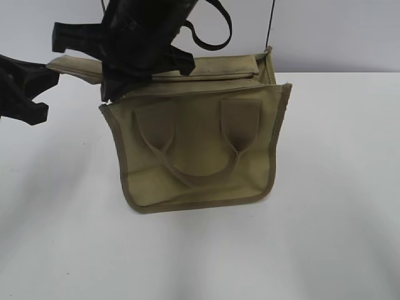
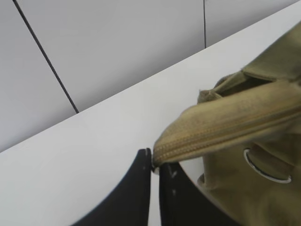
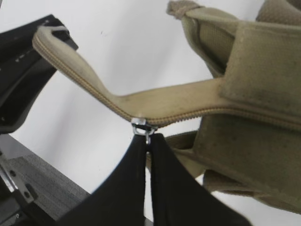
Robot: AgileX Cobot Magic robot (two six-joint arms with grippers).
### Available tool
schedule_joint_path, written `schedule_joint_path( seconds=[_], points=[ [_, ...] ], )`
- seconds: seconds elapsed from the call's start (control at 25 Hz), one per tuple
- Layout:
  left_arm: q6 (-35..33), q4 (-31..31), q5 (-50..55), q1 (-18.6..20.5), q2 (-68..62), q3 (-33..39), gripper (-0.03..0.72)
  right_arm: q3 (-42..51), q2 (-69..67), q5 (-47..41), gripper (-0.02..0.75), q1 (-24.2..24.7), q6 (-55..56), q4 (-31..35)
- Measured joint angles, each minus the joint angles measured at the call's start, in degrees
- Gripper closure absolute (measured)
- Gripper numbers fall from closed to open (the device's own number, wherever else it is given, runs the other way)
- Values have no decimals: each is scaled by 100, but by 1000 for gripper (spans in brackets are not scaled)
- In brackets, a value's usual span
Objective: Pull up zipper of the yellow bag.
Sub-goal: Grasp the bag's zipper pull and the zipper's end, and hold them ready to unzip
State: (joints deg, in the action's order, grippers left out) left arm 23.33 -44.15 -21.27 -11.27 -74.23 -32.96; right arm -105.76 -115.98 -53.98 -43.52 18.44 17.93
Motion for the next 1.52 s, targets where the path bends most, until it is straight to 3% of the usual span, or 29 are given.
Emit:
schedule_joint_path(
  seconds=[0.48,0.84,1.08,1.52],
  points=[
    [0,-11,-34,-7,-197,9,681,0,100,-895,752,520,-910,524],
    [1,23,-34,-7,-383,43,681,0,149,-1426,752,1198,-1559,1197],
    [7,123,154,-7,-421,55,681,0,154,-1507,752,1633,-1607,1186],
    [21,203,312,-7,-435,55,681,0,356,-1636,752,2172,-1623,228]
  ],
)
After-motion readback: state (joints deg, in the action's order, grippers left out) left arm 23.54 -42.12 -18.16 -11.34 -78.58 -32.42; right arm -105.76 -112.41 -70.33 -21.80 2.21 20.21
